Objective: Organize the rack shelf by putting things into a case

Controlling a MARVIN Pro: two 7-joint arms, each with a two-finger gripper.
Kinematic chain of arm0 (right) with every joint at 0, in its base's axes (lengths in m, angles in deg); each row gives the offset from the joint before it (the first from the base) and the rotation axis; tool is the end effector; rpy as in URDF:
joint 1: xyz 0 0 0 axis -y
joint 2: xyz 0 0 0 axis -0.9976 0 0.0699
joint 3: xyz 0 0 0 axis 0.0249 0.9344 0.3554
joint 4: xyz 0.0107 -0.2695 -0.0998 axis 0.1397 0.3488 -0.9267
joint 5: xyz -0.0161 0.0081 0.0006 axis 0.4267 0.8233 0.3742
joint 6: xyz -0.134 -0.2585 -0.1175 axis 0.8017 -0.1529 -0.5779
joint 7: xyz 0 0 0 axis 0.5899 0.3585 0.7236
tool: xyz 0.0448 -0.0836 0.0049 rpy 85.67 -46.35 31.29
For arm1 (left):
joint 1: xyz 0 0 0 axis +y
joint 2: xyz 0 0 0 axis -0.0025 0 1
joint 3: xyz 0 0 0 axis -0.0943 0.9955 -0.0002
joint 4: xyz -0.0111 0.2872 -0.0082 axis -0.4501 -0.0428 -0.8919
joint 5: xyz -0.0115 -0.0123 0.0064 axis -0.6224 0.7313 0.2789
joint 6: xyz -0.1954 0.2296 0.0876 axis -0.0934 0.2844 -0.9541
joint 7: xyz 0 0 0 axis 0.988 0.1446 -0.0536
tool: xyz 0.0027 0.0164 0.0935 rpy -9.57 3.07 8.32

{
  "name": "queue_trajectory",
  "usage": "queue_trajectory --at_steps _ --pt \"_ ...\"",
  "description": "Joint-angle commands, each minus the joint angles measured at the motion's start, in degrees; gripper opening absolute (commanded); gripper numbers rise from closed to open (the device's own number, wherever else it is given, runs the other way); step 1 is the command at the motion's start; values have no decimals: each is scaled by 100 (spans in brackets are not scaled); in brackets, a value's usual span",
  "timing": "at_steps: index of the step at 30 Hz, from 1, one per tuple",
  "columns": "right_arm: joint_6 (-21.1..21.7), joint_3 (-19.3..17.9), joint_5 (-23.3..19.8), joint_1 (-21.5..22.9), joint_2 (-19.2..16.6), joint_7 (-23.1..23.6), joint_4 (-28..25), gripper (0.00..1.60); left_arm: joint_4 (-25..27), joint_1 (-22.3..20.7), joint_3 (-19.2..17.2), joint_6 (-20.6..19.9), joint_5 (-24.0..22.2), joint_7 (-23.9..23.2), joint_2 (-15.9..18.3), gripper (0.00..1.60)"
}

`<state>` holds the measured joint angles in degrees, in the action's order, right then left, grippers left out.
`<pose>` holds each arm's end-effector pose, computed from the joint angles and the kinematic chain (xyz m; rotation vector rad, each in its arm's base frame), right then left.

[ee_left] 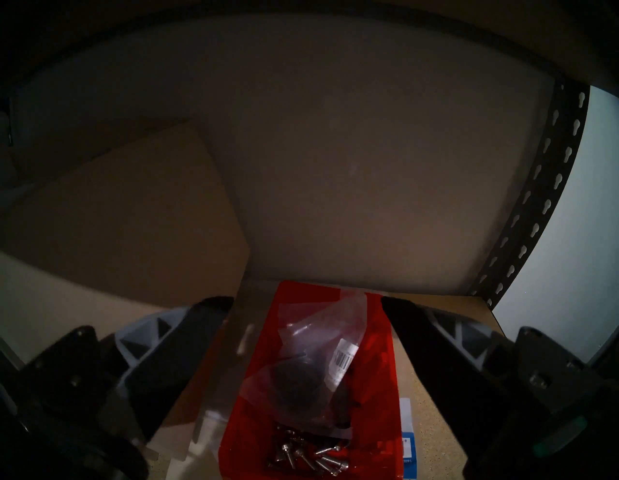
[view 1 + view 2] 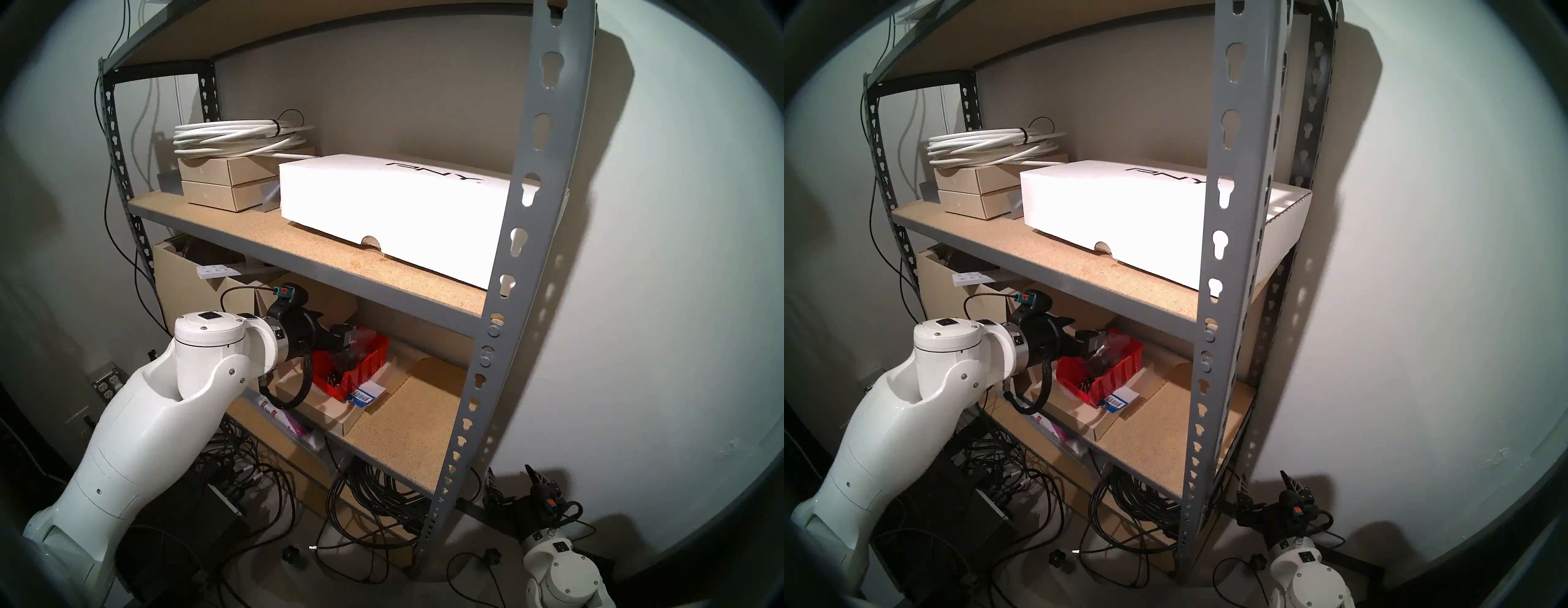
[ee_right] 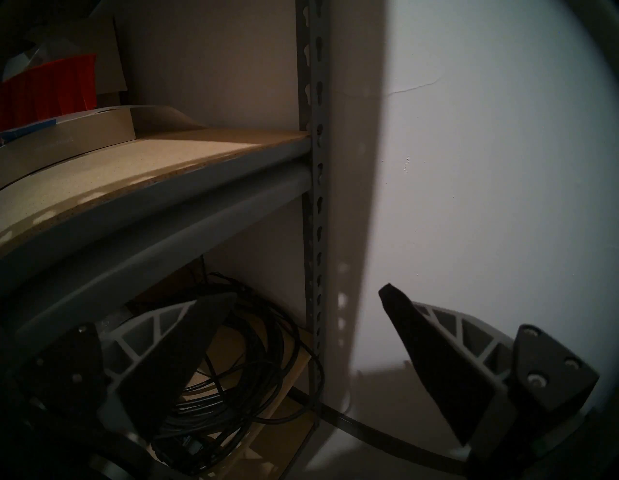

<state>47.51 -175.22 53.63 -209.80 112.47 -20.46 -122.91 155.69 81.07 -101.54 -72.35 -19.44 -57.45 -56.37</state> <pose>0.2200 -0.0311 -0.4260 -2.5282 -0.0302 -1.8441 0.3960 -0.0047 -0.1592 2.3164 -0.5127 1.5770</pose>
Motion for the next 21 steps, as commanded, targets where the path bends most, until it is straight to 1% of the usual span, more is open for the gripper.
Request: queue_trajectory --at_steps 1,3,4,5,7,8,9,11,12,17,21 --pt "-13 1 -2 6 3 -1 -98 160 661 323 -237 103 -39 229 -16 160" --pt "-13 1 -2 6 3 -1 -98 160 832 461 -296 107 -17 409 -49 160" --pt "-13 1 -2 5 3 -1 -99 160 958 575 -332 79 -20 463 -6 160" --pt "-12 1 -2 5 3 -1 -99 160 970 627 -349 99 -35 501 -33 160" --pt "-12 1 -2 5 3 -1 -99 160 1161 814 -402 97 -38 606 -12 160" --pt "-12 1 -2 5 3 -1 -99 160 1269 935 -444 134 -24 731 -53 160" --pt "-12 1 -2 5 3 -1 -99 160 1246 933 -424 158 -15 714 -53 160" --pt "-11 1 -2 4 3 -1 -101 160 1377 1068 -464 172 3 892 -108 160" --pt "-11 1 -2 4 3 -1 -101 160 1377 1068 -464 172 3 892 -108 160" --pt "-10 1 -2 3 3 -1 -102 160 1565 1260 -335 355 213 1110 -135 160" --pt "-11 1 -2 4 3 -1 -101 160 1732 1320 -279 348 308 1198 -105 160"
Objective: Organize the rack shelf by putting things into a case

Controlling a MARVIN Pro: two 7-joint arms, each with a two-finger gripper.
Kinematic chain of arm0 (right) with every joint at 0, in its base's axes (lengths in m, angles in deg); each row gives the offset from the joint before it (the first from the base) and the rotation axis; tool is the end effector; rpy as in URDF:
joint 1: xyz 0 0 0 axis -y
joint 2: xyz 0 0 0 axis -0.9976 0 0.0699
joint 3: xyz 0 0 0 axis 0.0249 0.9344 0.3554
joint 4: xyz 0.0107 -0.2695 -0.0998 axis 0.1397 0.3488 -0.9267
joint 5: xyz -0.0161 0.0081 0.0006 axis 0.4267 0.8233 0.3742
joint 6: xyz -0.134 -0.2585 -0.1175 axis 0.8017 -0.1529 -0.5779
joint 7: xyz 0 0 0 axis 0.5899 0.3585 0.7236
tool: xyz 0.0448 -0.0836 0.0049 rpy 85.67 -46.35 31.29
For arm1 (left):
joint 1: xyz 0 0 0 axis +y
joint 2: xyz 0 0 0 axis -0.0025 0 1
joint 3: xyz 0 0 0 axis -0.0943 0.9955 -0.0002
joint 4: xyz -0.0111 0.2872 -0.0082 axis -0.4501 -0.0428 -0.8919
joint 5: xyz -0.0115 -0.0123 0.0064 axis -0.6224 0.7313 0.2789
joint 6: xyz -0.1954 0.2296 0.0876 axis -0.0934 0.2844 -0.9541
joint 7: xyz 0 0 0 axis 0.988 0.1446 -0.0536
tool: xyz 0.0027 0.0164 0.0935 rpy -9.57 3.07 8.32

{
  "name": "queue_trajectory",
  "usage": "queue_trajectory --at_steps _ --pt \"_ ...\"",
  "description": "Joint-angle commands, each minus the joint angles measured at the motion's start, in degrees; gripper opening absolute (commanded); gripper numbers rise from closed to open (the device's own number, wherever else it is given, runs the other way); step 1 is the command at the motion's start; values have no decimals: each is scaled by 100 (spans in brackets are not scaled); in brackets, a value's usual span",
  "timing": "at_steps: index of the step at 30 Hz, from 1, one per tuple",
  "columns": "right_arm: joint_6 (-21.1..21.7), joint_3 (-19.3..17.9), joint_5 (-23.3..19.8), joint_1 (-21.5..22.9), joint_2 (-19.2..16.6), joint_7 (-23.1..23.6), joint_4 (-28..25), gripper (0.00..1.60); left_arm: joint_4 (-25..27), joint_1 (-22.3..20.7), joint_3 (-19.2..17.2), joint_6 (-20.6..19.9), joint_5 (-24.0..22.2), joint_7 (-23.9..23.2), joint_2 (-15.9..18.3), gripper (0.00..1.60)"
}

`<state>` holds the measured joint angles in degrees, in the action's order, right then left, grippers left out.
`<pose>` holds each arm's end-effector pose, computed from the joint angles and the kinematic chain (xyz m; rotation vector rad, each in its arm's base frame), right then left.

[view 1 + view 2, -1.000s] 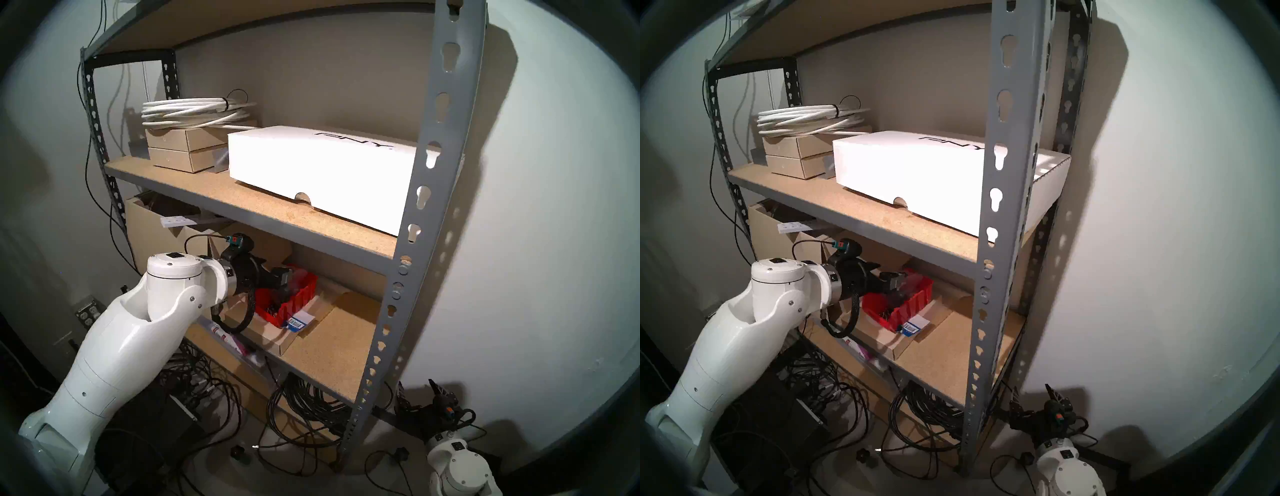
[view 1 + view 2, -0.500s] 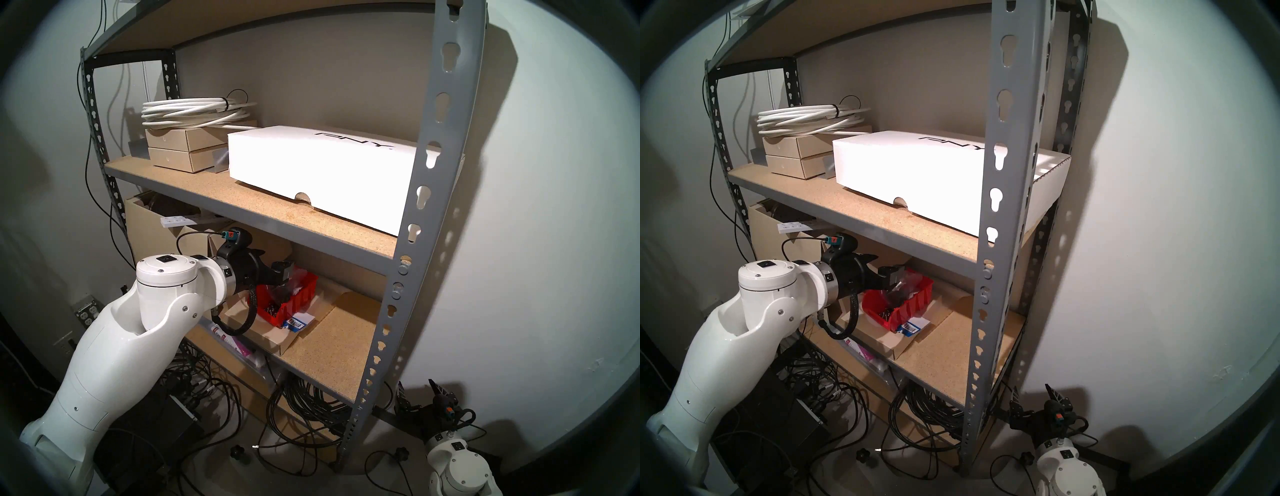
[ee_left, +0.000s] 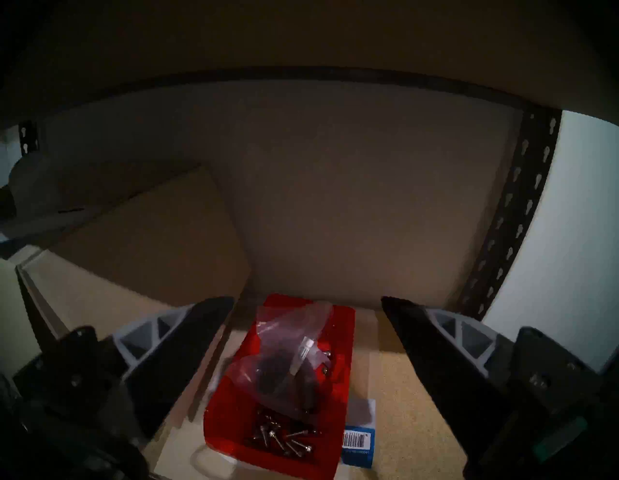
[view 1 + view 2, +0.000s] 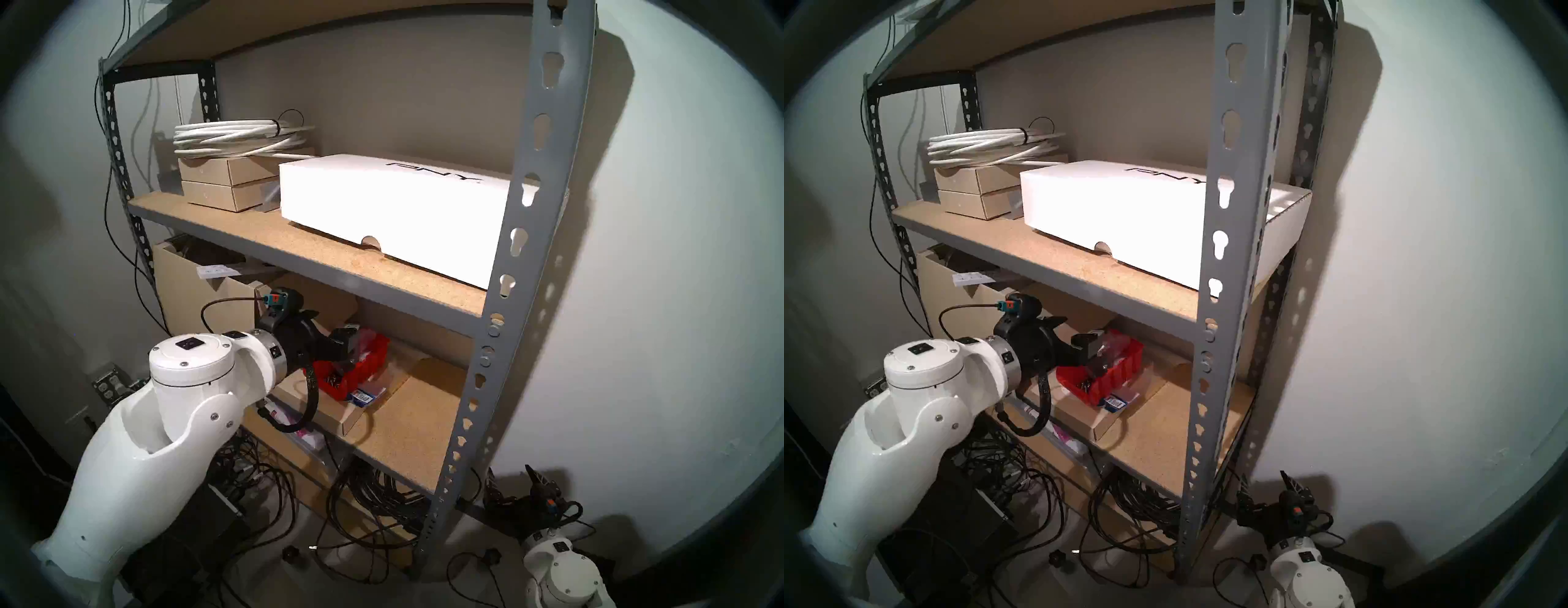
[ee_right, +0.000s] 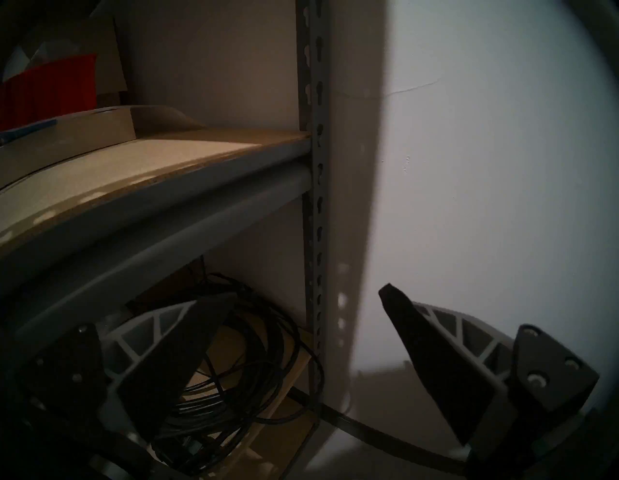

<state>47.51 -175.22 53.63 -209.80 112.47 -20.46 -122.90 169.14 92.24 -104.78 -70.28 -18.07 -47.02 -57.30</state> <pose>0.2200 -0.0311 -0.4260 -2.5284 -0.0302 -1.8439 0.3407 -0.0207 -0.1457 2.2998 -0.4295 1.7112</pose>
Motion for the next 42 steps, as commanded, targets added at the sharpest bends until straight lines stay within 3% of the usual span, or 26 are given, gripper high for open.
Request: queue_trajectory --at_steps 1,13,21,22,30,37,42 --pt "-11 1 -2 4 3 -1 -102 160 482 292 65 169 263 269 -21 160" --pt "-10 1 -2 3 3 -1 -102 160 898 925 180 361 647 519 166 160" --pt "-10 1 -2 4 3 -1 -102 160 898 1156 617 824 1119 639 176 160" --pt "-11 1 -2 4 3 -1 -102 160 898 1133 780 869 1338 685 247 160" --pt "-9 1 -2 3 3 -1 -104 160 819 1263 1099 1311 1754 829 201 160" --pt "-9 1 -2 3 3 -1 -104 160 698 1364 1509 1564 2223 759 450 160" --pt "-8 1 -2 2 4 -1 -105 160 593 1520 1535 1867 2336 703 585 160"
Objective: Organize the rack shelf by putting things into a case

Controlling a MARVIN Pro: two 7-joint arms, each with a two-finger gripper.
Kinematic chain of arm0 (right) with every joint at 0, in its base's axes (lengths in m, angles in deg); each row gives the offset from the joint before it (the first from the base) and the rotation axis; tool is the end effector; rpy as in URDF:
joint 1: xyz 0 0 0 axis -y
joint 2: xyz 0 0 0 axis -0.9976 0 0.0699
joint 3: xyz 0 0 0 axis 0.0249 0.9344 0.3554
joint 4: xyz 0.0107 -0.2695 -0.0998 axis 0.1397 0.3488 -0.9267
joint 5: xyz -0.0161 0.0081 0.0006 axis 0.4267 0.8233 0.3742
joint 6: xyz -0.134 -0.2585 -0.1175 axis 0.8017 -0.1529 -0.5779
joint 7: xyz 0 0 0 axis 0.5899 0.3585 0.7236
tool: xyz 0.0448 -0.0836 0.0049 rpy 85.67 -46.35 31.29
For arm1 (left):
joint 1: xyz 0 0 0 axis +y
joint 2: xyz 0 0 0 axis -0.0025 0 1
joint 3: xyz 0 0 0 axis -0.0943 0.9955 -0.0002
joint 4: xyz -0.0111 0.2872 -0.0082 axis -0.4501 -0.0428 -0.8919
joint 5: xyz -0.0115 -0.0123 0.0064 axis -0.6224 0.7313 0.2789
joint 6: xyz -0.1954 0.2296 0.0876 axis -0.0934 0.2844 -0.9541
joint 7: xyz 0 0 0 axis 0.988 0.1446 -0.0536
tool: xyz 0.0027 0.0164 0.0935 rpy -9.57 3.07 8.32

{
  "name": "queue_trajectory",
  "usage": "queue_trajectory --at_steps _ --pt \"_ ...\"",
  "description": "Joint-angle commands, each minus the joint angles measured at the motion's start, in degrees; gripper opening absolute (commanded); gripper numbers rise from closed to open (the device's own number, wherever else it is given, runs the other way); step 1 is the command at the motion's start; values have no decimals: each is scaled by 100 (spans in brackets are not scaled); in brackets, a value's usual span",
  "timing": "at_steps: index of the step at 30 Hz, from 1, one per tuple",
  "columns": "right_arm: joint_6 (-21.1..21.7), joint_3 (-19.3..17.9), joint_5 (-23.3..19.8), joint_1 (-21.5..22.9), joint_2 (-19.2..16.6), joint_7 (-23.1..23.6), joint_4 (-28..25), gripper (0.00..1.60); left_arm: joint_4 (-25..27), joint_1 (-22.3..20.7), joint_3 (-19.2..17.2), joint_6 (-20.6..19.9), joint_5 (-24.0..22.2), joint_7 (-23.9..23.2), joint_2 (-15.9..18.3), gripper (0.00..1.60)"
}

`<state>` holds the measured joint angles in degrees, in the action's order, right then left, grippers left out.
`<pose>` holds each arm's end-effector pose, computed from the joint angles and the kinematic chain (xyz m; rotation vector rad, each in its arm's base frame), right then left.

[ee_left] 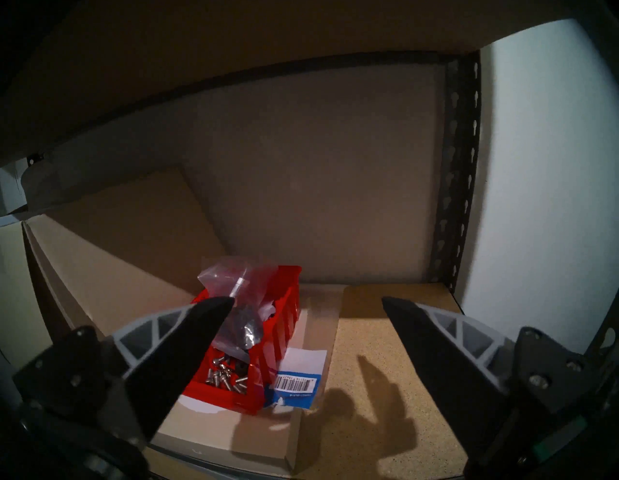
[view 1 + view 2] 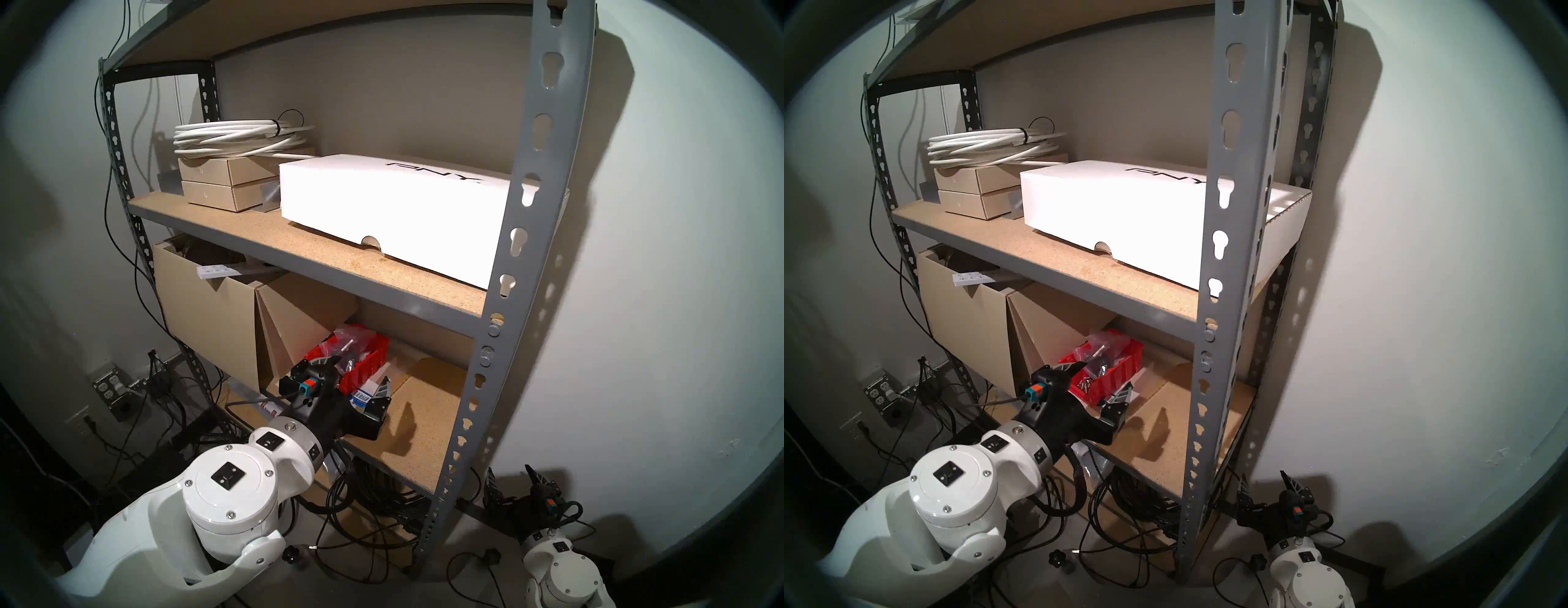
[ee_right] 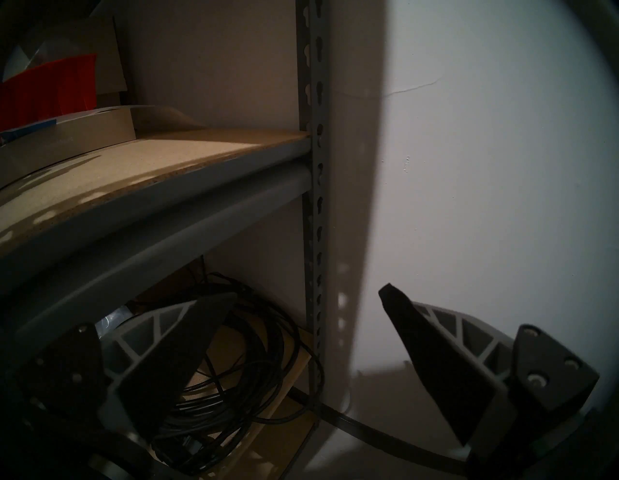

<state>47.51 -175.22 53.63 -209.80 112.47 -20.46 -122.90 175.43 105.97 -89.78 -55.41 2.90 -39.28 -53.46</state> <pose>0.2200 -0.0311 -0.4260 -2.5284 -0.0302 -1.8439 0.2606 -0.0718 -0.2006 2.2606 -0.5893 1.8587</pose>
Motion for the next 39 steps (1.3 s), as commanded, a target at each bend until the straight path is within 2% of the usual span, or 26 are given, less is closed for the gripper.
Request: queue_trajectory --at_steps 1,13,19,27,32,39 --pt "-8 1 -2 2 4 -1 -104 160 -67 170 42 446 298 -63 232 160" --pt "-9 1 -2 3 3 -1 -103 160 -419 549 -169 1704 241 -888 681 160" --pt "-8 1 -2 2 4 -1 -105 160 -604 589 -229 2017 193 -1177 755 160" --pt "-8 1 -2 2 4 -2 -105 160 -750 566 -193 2133 189 -1294 726 160" --pt "-9 1 -2 3 3 -1 -104 160 -674 567 -261 2081 -92 -1428 743 160" --pt "-9 1 -2 2 3 -1 -104 160 -676 568 -274 2084 -126 -1450 752 160"
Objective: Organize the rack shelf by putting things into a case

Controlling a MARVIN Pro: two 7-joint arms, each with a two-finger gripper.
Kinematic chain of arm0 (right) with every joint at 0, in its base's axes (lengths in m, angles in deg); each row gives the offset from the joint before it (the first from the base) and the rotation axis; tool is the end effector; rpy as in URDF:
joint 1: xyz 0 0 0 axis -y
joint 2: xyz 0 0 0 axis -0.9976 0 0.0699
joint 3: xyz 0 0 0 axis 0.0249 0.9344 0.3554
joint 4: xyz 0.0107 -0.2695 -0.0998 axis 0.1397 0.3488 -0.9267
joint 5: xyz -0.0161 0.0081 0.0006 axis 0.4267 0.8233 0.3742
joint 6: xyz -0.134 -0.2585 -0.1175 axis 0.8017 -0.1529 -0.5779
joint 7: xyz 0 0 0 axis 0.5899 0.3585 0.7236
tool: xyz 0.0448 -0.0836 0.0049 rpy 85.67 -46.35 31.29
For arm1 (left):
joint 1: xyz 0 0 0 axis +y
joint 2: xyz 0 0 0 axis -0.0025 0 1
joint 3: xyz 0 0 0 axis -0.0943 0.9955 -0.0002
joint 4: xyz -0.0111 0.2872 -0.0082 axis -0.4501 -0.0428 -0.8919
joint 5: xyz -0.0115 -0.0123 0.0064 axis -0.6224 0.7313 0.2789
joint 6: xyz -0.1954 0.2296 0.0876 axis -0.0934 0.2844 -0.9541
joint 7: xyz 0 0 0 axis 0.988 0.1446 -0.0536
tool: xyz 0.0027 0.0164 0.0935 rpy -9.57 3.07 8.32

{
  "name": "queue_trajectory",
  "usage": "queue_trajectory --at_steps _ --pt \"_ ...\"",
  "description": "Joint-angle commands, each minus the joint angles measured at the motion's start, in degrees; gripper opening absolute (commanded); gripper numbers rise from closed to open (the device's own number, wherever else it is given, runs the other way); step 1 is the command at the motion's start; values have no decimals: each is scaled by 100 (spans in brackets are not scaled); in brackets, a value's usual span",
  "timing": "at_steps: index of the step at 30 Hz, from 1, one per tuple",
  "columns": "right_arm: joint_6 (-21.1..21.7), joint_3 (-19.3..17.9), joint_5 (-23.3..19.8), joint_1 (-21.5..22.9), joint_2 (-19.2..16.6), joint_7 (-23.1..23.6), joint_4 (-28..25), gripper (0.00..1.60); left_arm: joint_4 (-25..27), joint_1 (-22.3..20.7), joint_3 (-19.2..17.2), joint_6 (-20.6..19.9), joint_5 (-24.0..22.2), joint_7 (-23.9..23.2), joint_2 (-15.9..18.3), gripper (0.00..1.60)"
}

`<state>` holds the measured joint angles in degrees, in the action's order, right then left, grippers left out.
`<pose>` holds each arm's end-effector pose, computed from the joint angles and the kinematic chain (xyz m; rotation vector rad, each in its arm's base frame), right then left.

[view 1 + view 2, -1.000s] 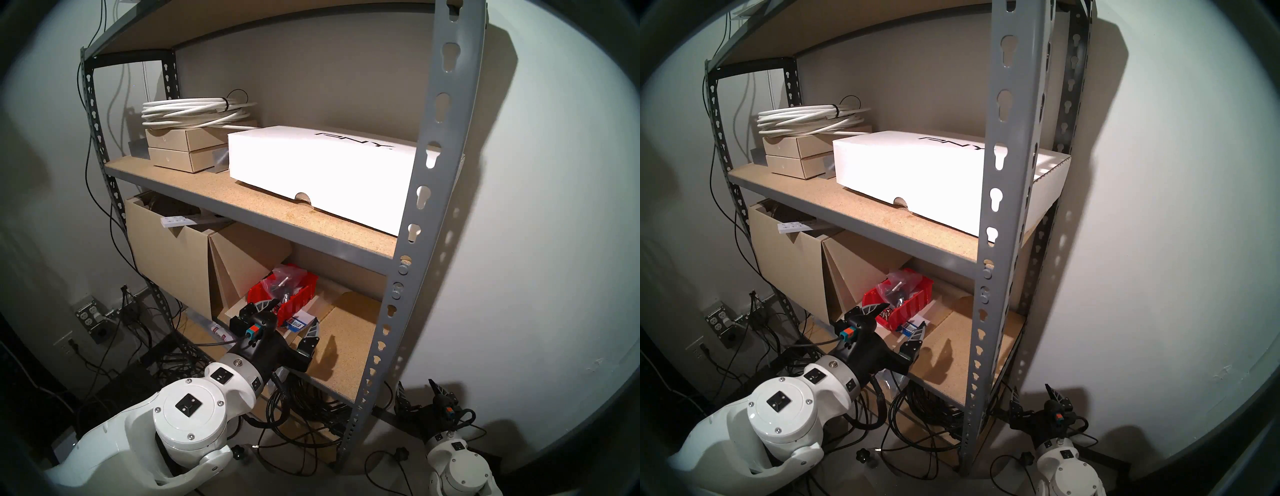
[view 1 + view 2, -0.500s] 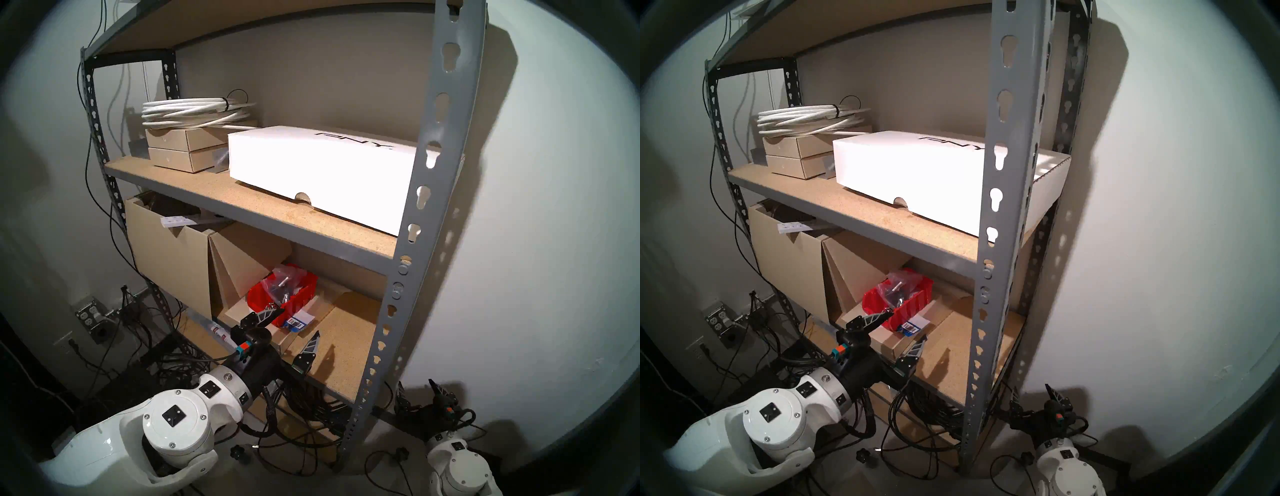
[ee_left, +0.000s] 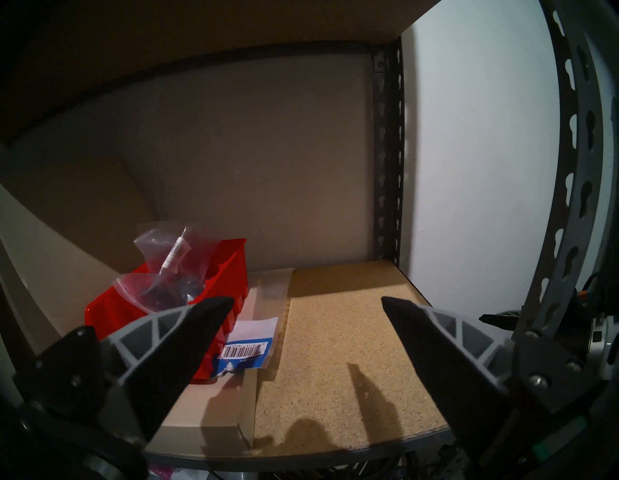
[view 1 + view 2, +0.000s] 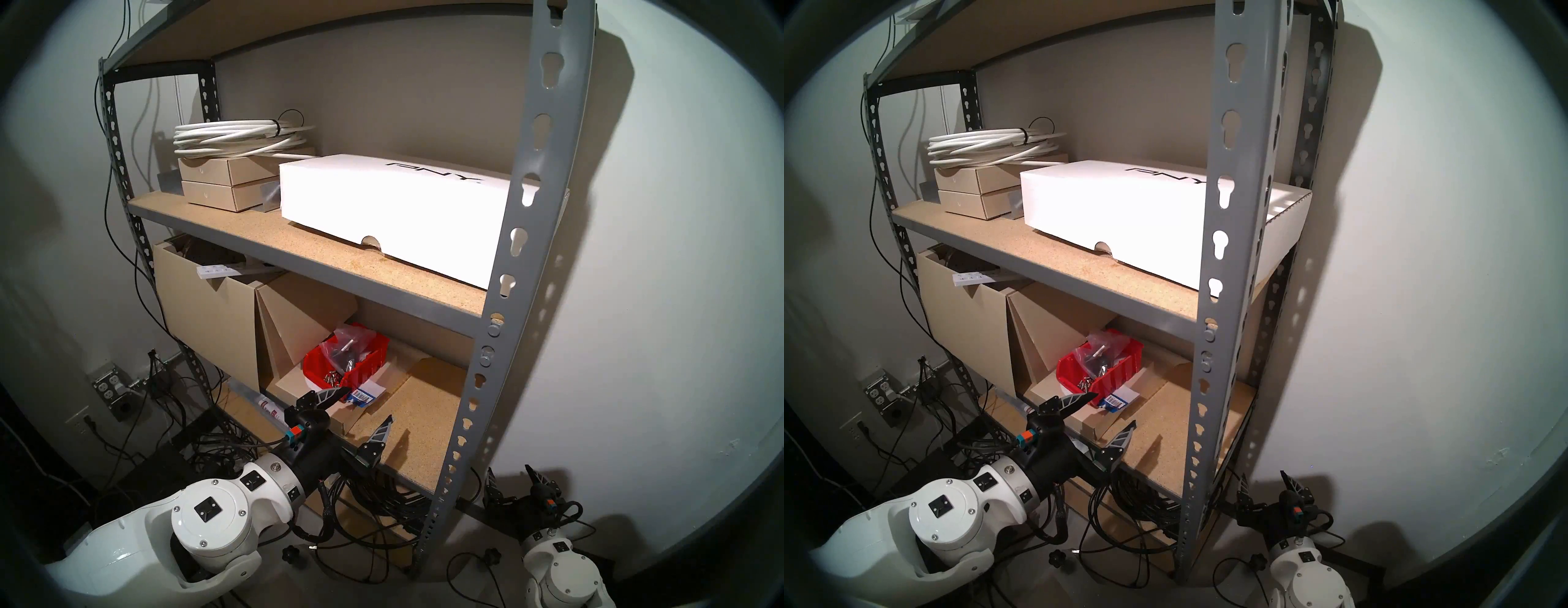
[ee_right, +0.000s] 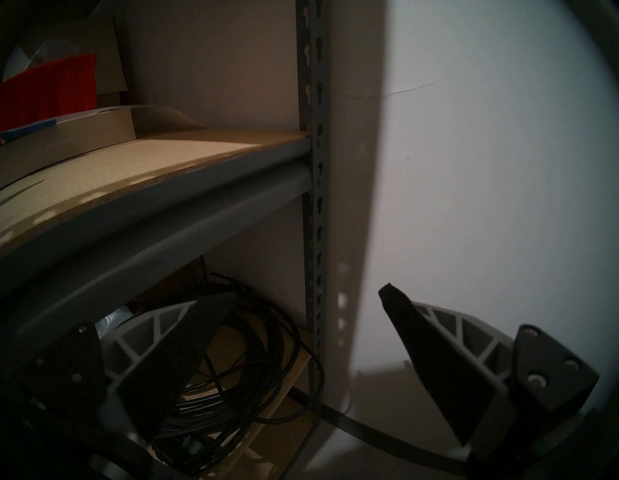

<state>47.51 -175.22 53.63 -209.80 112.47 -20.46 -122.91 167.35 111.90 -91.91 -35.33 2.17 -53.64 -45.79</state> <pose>0.2200 -0.0311 -0.4260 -2.5282 -0.0302 -1.8441 0.2492 -0.0499 -0.2506 2.0484 -0.7278 1.7789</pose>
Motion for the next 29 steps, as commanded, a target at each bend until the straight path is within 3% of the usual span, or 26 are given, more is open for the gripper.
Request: queue_trajectory --at_steps 1,29 --pt "-9 1 -2 2 4 -1 -104 160 132 -25 -62 76 -56 -16 -14 160" --pt "-8 1 -2 2 4 -1 -105 160 133 -39 -46 87 -78 1 9 160"
